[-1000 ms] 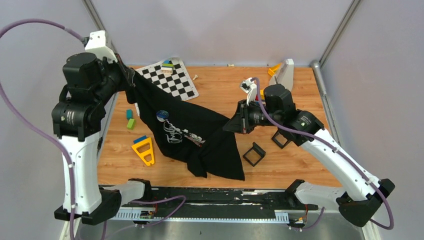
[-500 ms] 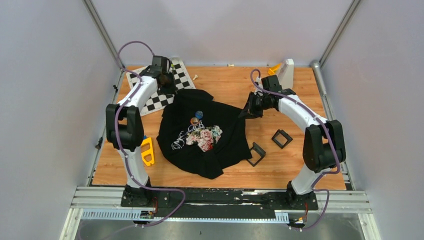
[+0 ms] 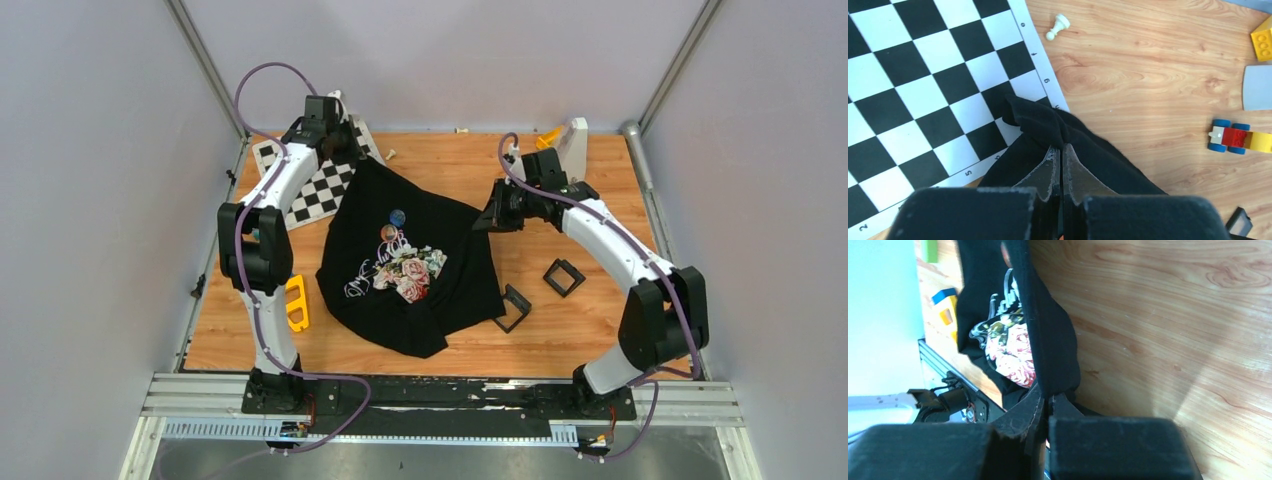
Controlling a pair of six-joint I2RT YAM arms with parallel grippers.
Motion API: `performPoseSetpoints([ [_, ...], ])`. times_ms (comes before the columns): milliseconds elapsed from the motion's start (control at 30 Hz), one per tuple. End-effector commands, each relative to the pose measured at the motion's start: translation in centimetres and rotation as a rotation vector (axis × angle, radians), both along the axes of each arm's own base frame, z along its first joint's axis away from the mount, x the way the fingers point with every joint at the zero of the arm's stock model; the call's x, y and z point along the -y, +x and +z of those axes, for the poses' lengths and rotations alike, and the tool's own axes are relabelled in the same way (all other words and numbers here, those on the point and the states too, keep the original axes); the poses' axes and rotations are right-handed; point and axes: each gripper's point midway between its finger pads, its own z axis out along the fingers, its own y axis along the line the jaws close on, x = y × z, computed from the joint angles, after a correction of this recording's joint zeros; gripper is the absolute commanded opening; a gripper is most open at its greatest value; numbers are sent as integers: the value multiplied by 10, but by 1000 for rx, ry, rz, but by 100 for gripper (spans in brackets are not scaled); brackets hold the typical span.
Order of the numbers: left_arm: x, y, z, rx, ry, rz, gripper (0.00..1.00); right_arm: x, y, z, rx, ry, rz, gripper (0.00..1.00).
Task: Remove the brooch from the garment
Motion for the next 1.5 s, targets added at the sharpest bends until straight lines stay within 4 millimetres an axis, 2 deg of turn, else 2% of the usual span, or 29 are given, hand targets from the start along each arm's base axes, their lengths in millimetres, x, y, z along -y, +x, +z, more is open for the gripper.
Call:
performPoseSetpoints([
  [0,14,13,37,99,-64,-27,0,-18,-17,59,189,176,162,0],
  [67,12,9,43,112,-46,-29,0,-32,-41,84,211,300,292,0],
  [133,12,3,45,106,-36,-45,24,-40,-57,104,222,366,375,0],
  [167,14,-2,46,98,-39,-66,46,-42,-61,109,225,375,389,0],
  [200,15,-8,44,71,-38,-79,53,-43,-63,112,228,375,387,0],
  [233,18,-13,45,60,-44,-106,66,-43,-63,113,228,371,381,0],
  [267,19,-22,40,27,-41,-119,70,-43,-63,114,226,368,377,0],
  [300,19,-29,46,32,-34,-132,78,-44,-64,114,220,371,378,0],
  [367,16,-48,49,32,-3,-130,84,-44,-63,113,207,372,370,0],
  [400,15,-63,54,50,4,-132,84,-44,-62,112,201,370,359,0],
  [433,13,-80,35,12,9,-137,85,-44,-61,110,192,368,350,0],
  [467,13,-90,56,81,-2,-149,85,-44,-61,109,185,365,343,0],
  [500,13,-106,38,43,-6,-163,84,-45,-62,108,183,364,342,0],
  [533,13,-117,54,94,-19,-171,83,-46,-63,108,182,363,344,0],
  [567,17,-134,36,58,-39,-204,81,-47,-65,107,181,362,347,0],
  [600,22,-143,51,112,-58,-233,80,-49,-67,107,180,361,350,0],
  [633,27,-157,36,84,-73,-262,79,-50,-70,107,182,361,355,0],
  [667,36,-167,44,117,-75,-297,79,-51,-73,108,184,361,362,0],
  [700,40,-177,33,98,-68,-315,79,-52,-77,106,178,357,364,0],
  [767,56,-193,26,99,-61,-363,79,-50,-82,95,149,330,347,0],
  [833,77,-207,15,78,-84,-418,79,-42,-86,73,92,279,299,0],
  [900,86,-214,-1,40,-97,-436,79,-30,-88,43,51,202,233,1],
  [1033,87,-221,-35,-31,-65,-438,75,19,-73,-16,43,-85,-20,6],
  [1100,84,-223,-47,-56,-43,-444,72,39,-65,-28,53,-195,-94,20],
  [1133,82,-223,-51,-60,-28,-449,70,44,-62,-29,58,-229,-111,31],
  [1233,77,-232,-71,-119,6,-468,65,32,-55,-15,124,-225,-68,63],
  [1300,75,-242,-86,-172,2,-478,62,20,-44,-5,177,-201,-45,73],
  [1367,71,-254,-102,-242,8,-473,57,9,-29,1,206,-199,-44,88],
  [1467,64,-280,-121,-353,24,-482,50,1,0,-3,216,-253,-96,95],
])
